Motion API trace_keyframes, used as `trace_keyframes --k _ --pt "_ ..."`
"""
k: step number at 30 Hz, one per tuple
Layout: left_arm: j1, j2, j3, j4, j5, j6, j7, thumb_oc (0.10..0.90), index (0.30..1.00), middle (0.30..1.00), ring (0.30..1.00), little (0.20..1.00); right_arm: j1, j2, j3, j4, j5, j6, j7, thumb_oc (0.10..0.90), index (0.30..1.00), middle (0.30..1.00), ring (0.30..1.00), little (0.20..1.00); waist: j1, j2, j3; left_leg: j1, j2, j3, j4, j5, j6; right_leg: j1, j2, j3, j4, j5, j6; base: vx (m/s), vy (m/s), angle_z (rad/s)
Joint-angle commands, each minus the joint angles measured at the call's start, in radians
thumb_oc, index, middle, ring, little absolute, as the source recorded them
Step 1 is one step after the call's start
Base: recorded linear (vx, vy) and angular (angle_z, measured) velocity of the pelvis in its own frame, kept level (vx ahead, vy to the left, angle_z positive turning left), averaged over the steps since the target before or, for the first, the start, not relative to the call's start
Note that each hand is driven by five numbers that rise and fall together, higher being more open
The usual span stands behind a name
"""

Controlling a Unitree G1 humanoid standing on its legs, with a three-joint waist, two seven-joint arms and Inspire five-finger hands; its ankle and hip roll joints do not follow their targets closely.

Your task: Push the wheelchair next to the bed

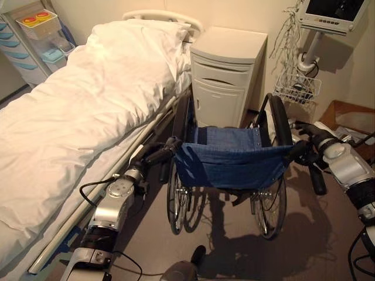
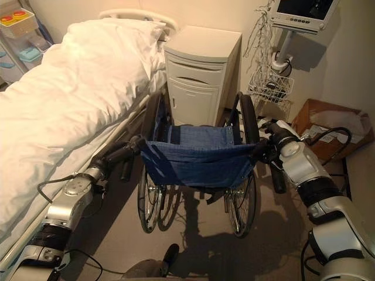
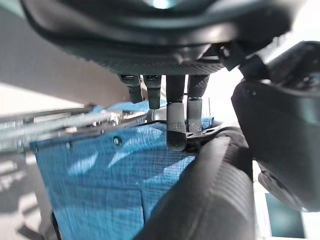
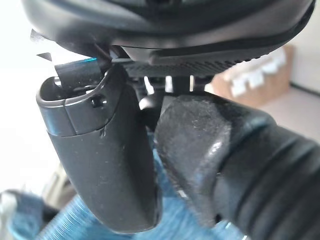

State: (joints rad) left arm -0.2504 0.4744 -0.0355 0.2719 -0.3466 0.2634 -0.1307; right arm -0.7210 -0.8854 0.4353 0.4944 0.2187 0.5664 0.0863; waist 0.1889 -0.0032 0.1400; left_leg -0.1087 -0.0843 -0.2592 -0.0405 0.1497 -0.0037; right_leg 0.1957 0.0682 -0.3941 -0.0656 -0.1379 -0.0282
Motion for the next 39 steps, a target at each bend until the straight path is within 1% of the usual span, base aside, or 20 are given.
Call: trace_keyframes --k 1,4,5,6,8,10,11,12,14,15,18,21,25,28,29,31,33,34,37,39 --pt "0.148 0.155 0.019 0.157 -0.073 -0.003 -0.021 0.800 0.900 0.900 0.900 0.900 -0.096 0.086 -0.141 -0.134 0.357 -0.116 0.006 0.800 0.900 0.900 0.900 0.900 0.070 -0.043 -0.016 0.147 -0.018 0.047 -0.028 -0.038 0.009 -0.026 -0.132 0.104 0.082 0.186 0.141 0.00 0.000 0.00" --pt "0.172 0.160 0.056 0.166 -0.206 -0.012 -0.084 0.800 0.900 0.900 0.900 0.900 -0.080 0.068 -0.175 -0.123 0.488 -0.131 0.004 0.800 0.900 0.900 0.900 0.900 0.064 -0.043 -0.022 0.147 -0.015 0.060 -0.030 -0.038 0.007 -0.028 -0.133 0.108 0.083 0.191 0.145 0.00 0.000 0.00" --pt "0.177 0.161 0.061 0.167 -0.225 -0.013 -0.095 0.800 0.900 0.900 0.900 0.900 -0.078 0.064 -0.181 -0.119 0.511 -0.134 0.007 0.800 0.900 0.900 0.900 0.900 0.065 -0.043 -0.023 0.147 -0.014 0.062 -0.031 -0.039 0.007 -0.028 -0.133 0.109 0.082 0.192 0.145 0.00 0.000 0.00" --pt "0.186 0.162 0.074 0.167 -0.285 -0.013 -0.110 0.800 0.900 0.900 0.900 0.900 -0.073 0.057 -0.196 -0.113 0.566 -0.132 0.012 0.800 0.900 0.900 0.900 0.900 0.062 -0.042 -0.026 0.149 -0.014 0.066 -0.032 -0.040 0.007 -0.029 -0.133 0.111 0.082 0.194 0.146 -0.02 0.009 -0.03" --pt "0.202 0.158 0.093 0.181 -0.349 -0.027 -0.123 0.800 0.900 0.900 0.900 0.900 -0.057 0.045 -0.221 -0.108 0.663 -0.130 0.026 0.800 0.900 0.900 0.900 0.900 0.058 -0.043 -0.031 0.150 -0.012 0.074 -0.034 -0.042 0.007 -0.031 -0.134 0.112 0.081 0.196 0.149 0.00 0.000 0.00" --pt "0.216 0.159 0.116 0.196 -0.399 -0.030 -0.152 0.800 0.900 0.900 0.900 0.900 -0.045 0.029 -0.244 -0.103 0.770 -0.127 0.056 0.800 0.900 0.900 0.900 0.900 0.053 -0.044 -0.034 0.153 -0.012 0.079 -0.036 -0.043 0.007 -0.032 -0.133 0.115 0.079 0.197 0.149 -0.01 -0.002 0.04" --pt "0.222 0.161 0.121 0.203 -0.417 -0.036 -0.158 0.800 0.900 0.900 0.900 0.900 -0.039 0.025 -0.252 -0.101 0.796 -0.128 0.066 0.800 0.900 0.900 0.900 0.900 0.052 -0.045 -0.036 0.153 -0.012 0.082 -0.036 -0.044 0.008 -0.033 -0.134 0.115 0.079 0.199 0.150 0.00 0.000 0.00" --pt "0.230 0.161 0.134 0.210 -0.451 -0.039 -0.164 0.800 0.900 0.900 0.900 0.900 -0.029 0.019 -0.266 -0.102 0.879 -0.129 0.088 0.800 0.900 0.900 0.900 0.900 0.049 -0.047 -0.039 0.154 -0.013 0.085 -0.036 -0.046 0.008 -0.035 -0.133 0.119 0.079 0.201 0.151 -0.01 -0.004 -0.06" --pt "0.239 0.163 0.153 0.240 -0.499 -0.043 -0.190 0.800 0.900 0.900 0.900 0.900 -0.011 0.014 -0.284 -0.105 0.963 -0.135 0.126 0.800 0.900 0.900 0.900 0.900 0.043 -0.050 -0.043 0.153 -0.013 0.090 -0.039 -0.047 0.009 -0.039 -0.133 0.122 0.080 0.205 0.153 -0.03 -0.014 -0.09" --pt "0.242 0.163 0.161 0.259 -0.513 -0.047 -0.201 0.800 0.900 0.900 0.900 0.900 -0.002 0.005 -0.291 -0.106 1.000 -0.126 0.146 0.800 0.900 0.900 0.900 0.900 0.039 -0.052 -0.046 0.153 -0.013 0.094 -0.040 -0.048 0.009 -0.043 -0.133 0.124 0.080 0.208 0.154 -0.03 -0.016 -0.14" --pt "0.250 0.159 0.170 0.289 -0.534 -0.051 -0.222 0.800 0.900 0.900 0.900 0.900 0.015 -0.015 -0.308 -0.083 1.047 -0.091 0.201 0.800 0.900 0.900 0.900 0.900 0.031 -0.055 -0.050 0.155 -0.011 0.102 -0.042 -0.050 0.009 -0.046 -0.133 0.128 0.080 0.211 0.155 -0.02 -0.012 -0.19" --pt "0.252 0.155 0.178 0.317 -0.538 -0.043 -0.230 0.800 0.900 0.900 0.900 0.900 0.053 -0.044 -0.320 -0.049 1.062 -0.018 0.300 0.800 0.900 0.900 0.900 0.900 0.018 -0.061 -0.053 0.159 -0.009 0.110 -0.045 -0.051 0.009 -0.053 -0.132 0.135 0.082 0.218 0.158 -0.03 -0.017 -0.05" --pt "0.250 0.151 0.179 0.341 -0.583 -0.032 -0.235 0.800 0.900 0.900 0.900 0.900 0.094 -0.076 -0.350 -0.011 1.100 0.013 0.371 0.800 0.900 0.900 0.900 0.900 0.001 -0.066 -0.055 0.162 -0.004 0.126 -0.046 -0.055 0.009 -0.061 -0.132 0.143 0.086 0.224 0.159 -0.03 -0.010 0.05" --pt "0.247 0.141 0.184 0.358 -0.628 -0.049 -0.232 0.800 0.900 0.900 0.900 0.900 0.115 -0.090 -0.380 0.005 1.116 0.025 0.378 0.800 0.900 0.900 0.900 0.900 -0.007 -0.068 -0.055 0.164 -0.003 0.133 -0.046 -0.057 0.009 -0.066 -0.132 0.147 0.089 0.228 0.160 -0.02 -0.004 0.07" --pt "0.244 0.134 0.188 0.363 -0.659 -0.058 -0.219 0.800 0.900 0.900 0.900 0.900 0.121 -0.095 -0.394 0.023 1.121 0.029 0.389 0.800 0.900 0.900 0.900 0.900 -0.011 -0.069 -0.055 0.166 -0.002 0.136 -0.047 -0.059 0.009 -0.068 -0.131 0.149 0.089 0.228 0.160 -0.01 0.000 0.06" --pt "0.243 0.111 0.211 0.379 -0.757 -0.099 -0.187 0.800 0.900 0.900 0.900 0.900 0.146 -0.095 -0.432 0.054 1.164 0.027 0.402 0.800 0.900 0.900 0.900 0.900 -0.018 -0.071 -0.055 0.169 0.001 0.143 -0.047 -0.062 0.009 -0.071 -0.131 0.152 0.088 0.227 0.157 -0.01 -0.003 0.22" --pt "0.243 0.096 0.225 0.384 -0.805 -0.103 -0.179 0.800 0.900 0.900 0.900 0.900 0.155 -0.091 -0.458 0.065 1.197 0.040 0.404 0.800 0.900 0.900 0.900 0.900 -0.021 -0.073 -0.057 0.169 0.002 0.146 -0.047 -0.064 0.008 -0.071 -0.130 0.153 0.087 0.224 0.156 0.00 -0.010 0.30" --pt "0.247 0.071 0.236 0.392 -0.848 -0.103 -0.178 0.800 0.900 0.900 0.900 0.900 0.168 -0.083 -0.494 0.077 1.260 0.055 0.390 0.800 0.900 0.900 0.900 0.900 -0.024 -0.077 -0.057 0.170 0.003 0.147 -0.047 -0.068 0.007 -0.071 -0.128 0.154 0.085 0.220 0.153 0.00 -0.020 0.31" --pt "0.262 0.030 0.252 0.408 -0.910 -0.084 -0.197 0.800 0.900 0.900 0.900 0.900 0.183 -0.077 -0.559 0.112 1.385 0.085 0.356 0.800 0.900 0.900 0.900 0.900 -0.026 -0.081 -0.059 0.173 0.006 0.151 -0.047 -0.076 0.006 -0.071 -0.126 0.154 0.082 0.213 0.149 0.00 -0.025 0.27" --pt "0.266 0.013 0.259 0.421 -0.948 -0.070 -0.210 0.800 0.900 0.900 0.900 0.900 0.189 -0.070 -0.587 0.121 1.463 0.089 0.324 0.800 0.900 0.900 0.900 0.900 -0.030 -0.083 -0.061 0.176 0.007 0.154 -0.047 -0.081 0.007 -0.074 -0.125 0.156 0.084 0.214 0.149 0.00 -0.017 0.15"
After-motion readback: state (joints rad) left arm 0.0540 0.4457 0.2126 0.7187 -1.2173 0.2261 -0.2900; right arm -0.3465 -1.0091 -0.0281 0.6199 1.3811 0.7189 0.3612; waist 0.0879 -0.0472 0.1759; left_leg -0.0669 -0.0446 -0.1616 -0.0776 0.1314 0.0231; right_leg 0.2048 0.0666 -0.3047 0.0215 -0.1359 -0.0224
